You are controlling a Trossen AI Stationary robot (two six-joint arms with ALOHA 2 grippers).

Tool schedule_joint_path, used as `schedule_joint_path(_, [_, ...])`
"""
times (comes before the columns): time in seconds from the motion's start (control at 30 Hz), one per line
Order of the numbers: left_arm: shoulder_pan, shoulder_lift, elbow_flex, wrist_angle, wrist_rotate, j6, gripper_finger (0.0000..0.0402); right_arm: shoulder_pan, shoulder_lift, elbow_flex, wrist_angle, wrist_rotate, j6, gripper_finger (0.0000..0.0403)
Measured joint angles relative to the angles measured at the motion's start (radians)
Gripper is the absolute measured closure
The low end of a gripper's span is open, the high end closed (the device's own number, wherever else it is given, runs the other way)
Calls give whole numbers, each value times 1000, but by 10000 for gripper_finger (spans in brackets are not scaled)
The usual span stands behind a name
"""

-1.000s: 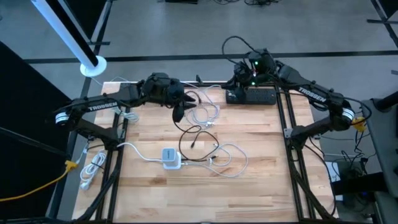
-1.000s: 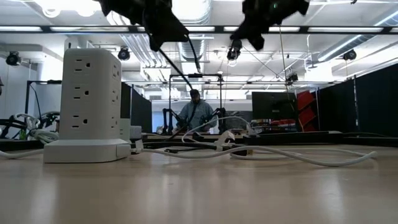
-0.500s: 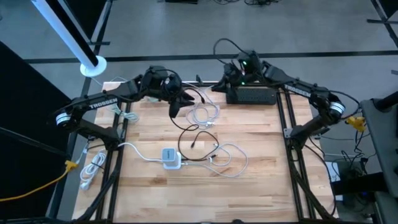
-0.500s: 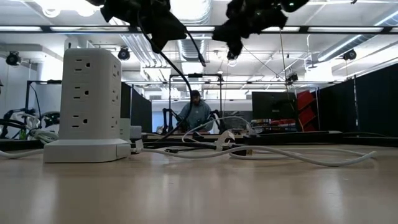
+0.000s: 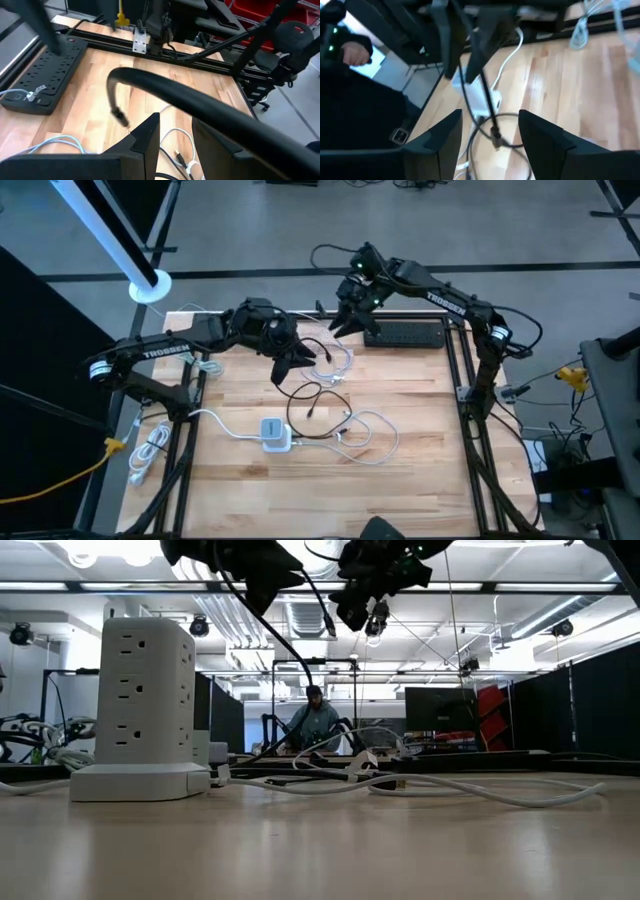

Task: Insert USB
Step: Insert the black charger cable into the black outlet extension

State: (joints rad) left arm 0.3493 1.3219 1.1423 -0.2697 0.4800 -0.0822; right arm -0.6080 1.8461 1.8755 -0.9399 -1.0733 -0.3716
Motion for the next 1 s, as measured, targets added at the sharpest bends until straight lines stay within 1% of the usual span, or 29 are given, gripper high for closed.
schedule_joint_path(0.1, [-3, -2, 0, 8, -2, -9, 299, 16, 3, -3, -48, 3, -43, 231])
schedule_joint_path(0.2, [-4, -3, 0, 38, -2, -13, 299, 29, 3, -28, -50, 4, -56, 238])
schedule_joint_path(0.27, [-8, -4, 0, 51, -1, -14, 300, 37, 4, -44, -49, 25, -71, 242])
schedule_joint_path(0.37, [-9, -4, 0, 58, -1, -16, 300, 41, 4, -48, -26, 75, -78, 245])
schedule_joint_path(0.5, [-15, -5, 1, 62, -1, -24, 300, 34, 4, -48, 10, 86, -68, 238])
schedule_joint_path(0.6, [-20, -7, 1, 69, -1, -31, 300, 50, 11, -48, 23, 85, -84, 232])
schedule_joint_path(0.73, [-26, -10, 1, 69, -1, -37, 300, 71, 37, -50, 66, 51, -71, 235])
schedule_joint_path(0.9, [-30, -15, 1, 69, -1, -39, 300, 79, 44, -50, 81, 44, -59, 251])
schedule_joint_path(1.0, [-34, -17, 1, 69, -1, -39, 300, 82, 50, -50, 77, 34, -59, 270])
